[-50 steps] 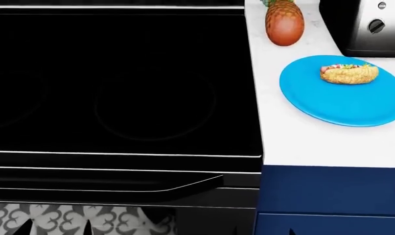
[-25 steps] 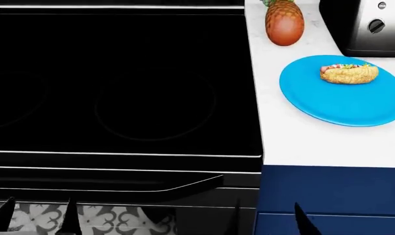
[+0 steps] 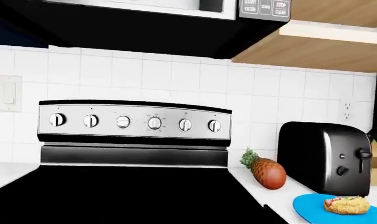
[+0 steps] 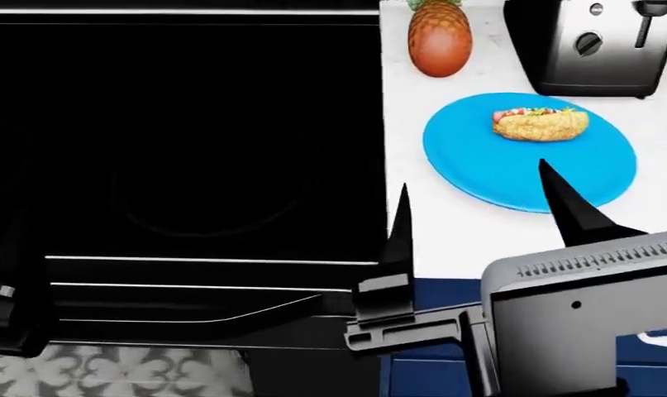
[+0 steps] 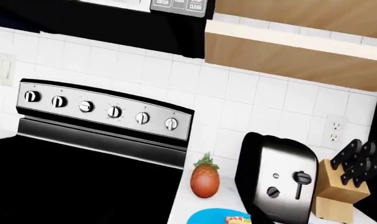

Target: Pick the hot dog from the counter and place it in the microwave.

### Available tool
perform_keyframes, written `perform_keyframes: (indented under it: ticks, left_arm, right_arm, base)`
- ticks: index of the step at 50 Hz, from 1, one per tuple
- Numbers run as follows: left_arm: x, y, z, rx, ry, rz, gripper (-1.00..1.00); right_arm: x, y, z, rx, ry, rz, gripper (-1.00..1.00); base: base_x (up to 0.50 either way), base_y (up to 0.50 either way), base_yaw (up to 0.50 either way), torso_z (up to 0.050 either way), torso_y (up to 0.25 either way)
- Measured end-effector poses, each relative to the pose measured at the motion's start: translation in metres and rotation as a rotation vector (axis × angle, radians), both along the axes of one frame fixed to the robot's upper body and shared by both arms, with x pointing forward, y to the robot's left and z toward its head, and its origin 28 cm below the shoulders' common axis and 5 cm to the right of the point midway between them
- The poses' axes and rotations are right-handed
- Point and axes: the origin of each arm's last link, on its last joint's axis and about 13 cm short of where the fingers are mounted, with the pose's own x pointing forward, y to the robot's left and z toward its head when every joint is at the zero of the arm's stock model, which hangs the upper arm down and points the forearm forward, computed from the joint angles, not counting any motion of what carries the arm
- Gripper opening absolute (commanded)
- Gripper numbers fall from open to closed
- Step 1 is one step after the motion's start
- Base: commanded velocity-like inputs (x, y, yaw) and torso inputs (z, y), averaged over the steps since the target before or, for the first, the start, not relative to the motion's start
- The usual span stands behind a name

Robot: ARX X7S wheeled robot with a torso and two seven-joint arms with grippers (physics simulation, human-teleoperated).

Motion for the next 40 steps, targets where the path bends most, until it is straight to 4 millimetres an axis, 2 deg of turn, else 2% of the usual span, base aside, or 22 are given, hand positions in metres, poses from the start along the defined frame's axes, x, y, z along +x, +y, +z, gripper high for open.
perform_keyframes:
  ticks: [16, 40]
  left_arm:
    - [-0.013, 0.0, 0.007, 0.02, -0.002, -0.015, 1.0]
    - [-0.02, 0.001, 0.005, 0.024, 0.015, -0.015, 1.0]
  right_arm:
    - [-0.01, -0.001, 0.009, -0.03, -0.011, 0.008, 1.0]
    - [-0.015, -0.002, 0.01, -0.027, -0.005, 0.009, 1.0]
  base:
    - [0.0, -0.5, 0.0, 0.0, 0.0]
    - [0.0, -0.49, 0.0, 0.0, 0.0]
